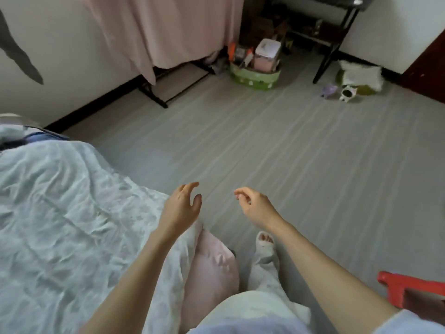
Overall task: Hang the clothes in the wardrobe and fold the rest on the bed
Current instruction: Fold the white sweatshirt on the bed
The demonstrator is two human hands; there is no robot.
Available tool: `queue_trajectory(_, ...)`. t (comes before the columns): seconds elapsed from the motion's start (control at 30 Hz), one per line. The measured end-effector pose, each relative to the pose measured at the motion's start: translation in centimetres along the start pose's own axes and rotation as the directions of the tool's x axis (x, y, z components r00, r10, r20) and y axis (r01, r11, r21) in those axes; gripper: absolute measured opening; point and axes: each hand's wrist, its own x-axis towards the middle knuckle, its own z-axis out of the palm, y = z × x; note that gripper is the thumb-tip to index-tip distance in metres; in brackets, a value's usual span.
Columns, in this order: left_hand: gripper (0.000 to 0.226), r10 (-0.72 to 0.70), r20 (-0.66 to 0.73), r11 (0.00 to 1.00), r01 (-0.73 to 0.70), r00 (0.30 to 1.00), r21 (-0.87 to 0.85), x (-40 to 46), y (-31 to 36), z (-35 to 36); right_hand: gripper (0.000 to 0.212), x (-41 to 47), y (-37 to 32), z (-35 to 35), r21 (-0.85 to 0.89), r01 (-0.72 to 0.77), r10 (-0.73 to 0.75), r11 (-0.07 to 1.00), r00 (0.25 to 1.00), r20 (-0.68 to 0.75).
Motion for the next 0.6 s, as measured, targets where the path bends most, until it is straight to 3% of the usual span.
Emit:
queue_trajectory(0.17,0.036,-0.204,-0.108,0.978,0.198,0.973,-0.064,11.5,2.5,2.6,0.027,12.1,0.2,-6.0,-0.052,0.093,-0.084,0.994,0.984,0.156)
queue_trajectory(0.37,0.034,-0.145,-0.107,0.981,0.129,0.984,-0.144,26.6,12.1,3.8,0.027,25.6,0.6,-17.3,-0.151,0.09,-0.08,0.984,0.994,0.073)
queue_trajectory(0.6,0.033,-0.314,-0.193,0.938,0.273,0.93,-0.215,32.7,9.3,-0.1,0.028,36.3,-6.0,-15.7,-0.169,0.219,-0.172,0.961,0.951,0.257)
